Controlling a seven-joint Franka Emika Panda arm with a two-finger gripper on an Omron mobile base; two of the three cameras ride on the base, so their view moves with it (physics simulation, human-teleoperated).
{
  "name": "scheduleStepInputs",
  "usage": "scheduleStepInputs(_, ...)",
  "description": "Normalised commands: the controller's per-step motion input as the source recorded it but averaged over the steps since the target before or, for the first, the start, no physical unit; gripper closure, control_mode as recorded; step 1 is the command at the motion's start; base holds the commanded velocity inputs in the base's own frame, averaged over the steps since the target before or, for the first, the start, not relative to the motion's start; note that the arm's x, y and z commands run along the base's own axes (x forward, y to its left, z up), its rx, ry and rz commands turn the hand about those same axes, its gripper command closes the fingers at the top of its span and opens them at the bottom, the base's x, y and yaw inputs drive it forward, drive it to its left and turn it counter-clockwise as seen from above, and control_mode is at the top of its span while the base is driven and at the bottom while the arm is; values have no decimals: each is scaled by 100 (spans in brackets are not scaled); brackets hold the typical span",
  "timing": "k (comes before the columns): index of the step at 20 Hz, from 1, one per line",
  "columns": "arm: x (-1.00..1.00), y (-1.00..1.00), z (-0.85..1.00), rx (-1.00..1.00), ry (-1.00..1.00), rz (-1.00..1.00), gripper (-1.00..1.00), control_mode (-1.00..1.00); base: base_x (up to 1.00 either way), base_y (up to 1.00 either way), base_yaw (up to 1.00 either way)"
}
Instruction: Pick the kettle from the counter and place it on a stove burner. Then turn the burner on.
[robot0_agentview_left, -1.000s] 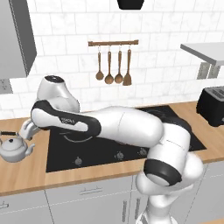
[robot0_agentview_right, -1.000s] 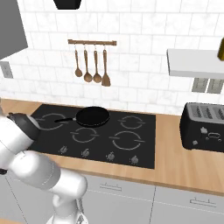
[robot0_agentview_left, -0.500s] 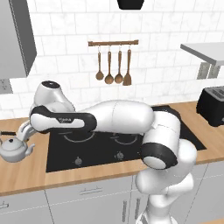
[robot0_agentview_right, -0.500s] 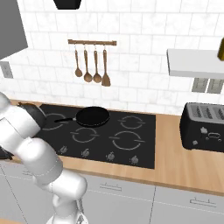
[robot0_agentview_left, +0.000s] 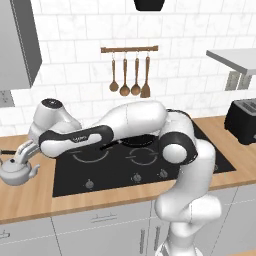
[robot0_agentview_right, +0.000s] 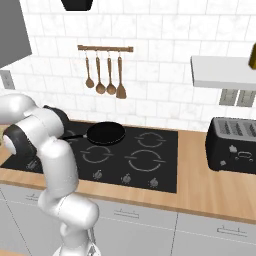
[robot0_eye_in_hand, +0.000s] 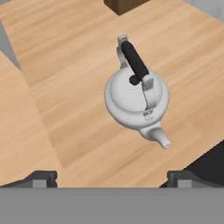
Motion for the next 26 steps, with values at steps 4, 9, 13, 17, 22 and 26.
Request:
scheduleStepInputs(4, 34, 26, 0, -5, 1, -1, -100, -100, 0, 0, 0)
scheduleStepInputs(9, 38, 24, 0, -5, 3, -1, -100, -100, 0, 0, 0)
scheduleStepInputs(13, 45, 17, -2, -5, 2, -1, -100, -100, 0, 0, 0)
scheduleStepInputs(17, 40, 11, -20, -7, 4, 0, -100, -100, 0, 0, 0)
scheduleStepInputs(22, 26, 8, -33, -7, 7, 0, -100, -100, 0, 0, 0)
scheduleStepInputs(26, 30, 9, -27, -1, 4, 0, -100, -100, 0, 0, 0)
